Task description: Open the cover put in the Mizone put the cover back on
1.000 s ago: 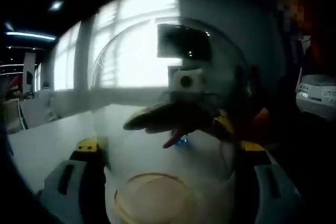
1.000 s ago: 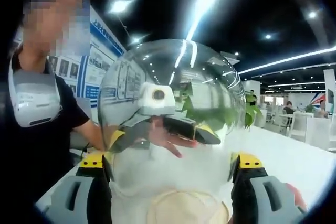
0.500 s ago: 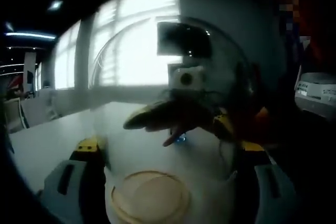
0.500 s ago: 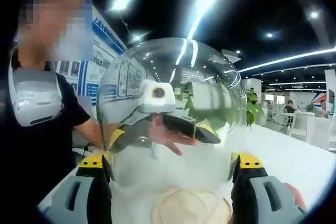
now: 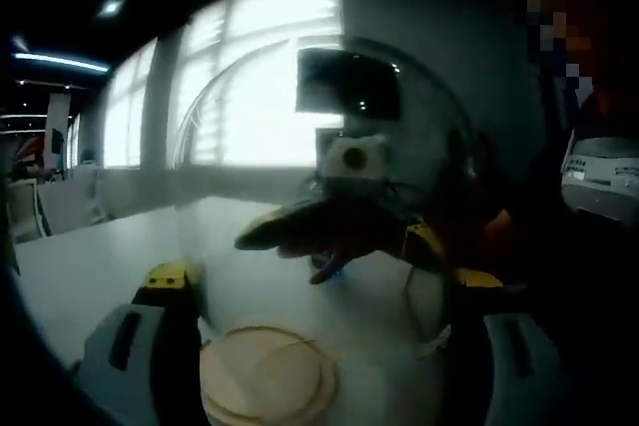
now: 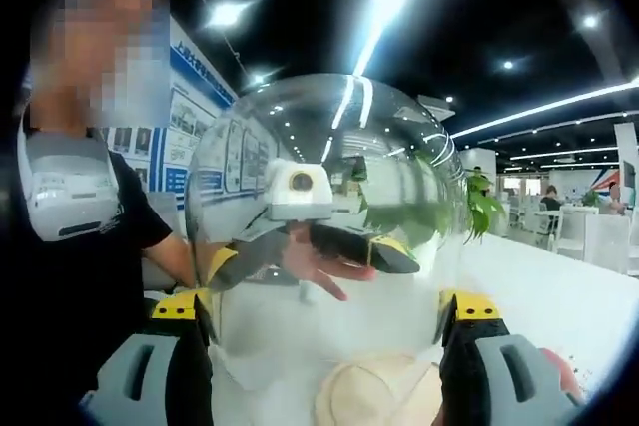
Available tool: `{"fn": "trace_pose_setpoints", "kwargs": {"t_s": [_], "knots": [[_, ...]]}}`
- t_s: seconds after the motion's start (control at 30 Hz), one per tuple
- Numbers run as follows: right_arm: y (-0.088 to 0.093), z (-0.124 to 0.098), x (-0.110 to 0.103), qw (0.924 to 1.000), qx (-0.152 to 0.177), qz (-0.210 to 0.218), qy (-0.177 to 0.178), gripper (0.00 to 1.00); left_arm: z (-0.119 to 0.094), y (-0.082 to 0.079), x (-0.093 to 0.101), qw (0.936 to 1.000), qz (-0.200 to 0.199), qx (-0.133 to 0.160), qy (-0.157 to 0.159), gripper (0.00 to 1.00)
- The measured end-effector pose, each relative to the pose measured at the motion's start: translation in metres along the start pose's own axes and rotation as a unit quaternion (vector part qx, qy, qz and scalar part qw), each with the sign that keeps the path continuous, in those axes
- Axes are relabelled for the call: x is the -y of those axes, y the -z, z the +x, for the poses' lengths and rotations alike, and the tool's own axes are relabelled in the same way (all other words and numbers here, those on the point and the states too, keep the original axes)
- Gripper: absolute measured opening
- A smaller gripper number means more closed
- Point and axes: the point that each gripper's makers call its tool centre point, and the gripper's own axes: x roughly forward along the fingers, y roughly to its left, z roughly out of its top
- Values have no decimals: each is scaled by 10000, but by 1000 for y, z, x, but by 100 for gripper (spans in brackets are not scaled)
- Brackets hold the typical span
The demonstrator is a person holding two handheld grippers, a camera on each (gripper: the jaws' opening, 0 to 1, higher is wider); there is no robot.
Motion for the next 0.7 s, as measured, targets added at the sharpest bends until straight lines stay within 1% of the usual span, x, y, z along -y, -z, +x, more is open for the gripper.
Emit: {"fn": "trace_pose_setpoints", "kwargs": {"t_s": [0.13,0.33,0.47,0.7], "knots": [[1,0,-5,9999,-101,-134,-2,90,-1,1,5,9999,129,-37,-19,86],[3,-1,-11,9994,-226,-278,17,90,-2,4,11,9994,286,-184,-29,86],[3,-1,-16,9993,-185,-321,36,90,-4,5,15,9992,370,-174,-29,86],[2,-2,-25,9996,-94,-274,25,90,-6,5,24,9993,351,-106,-29,86]]}}
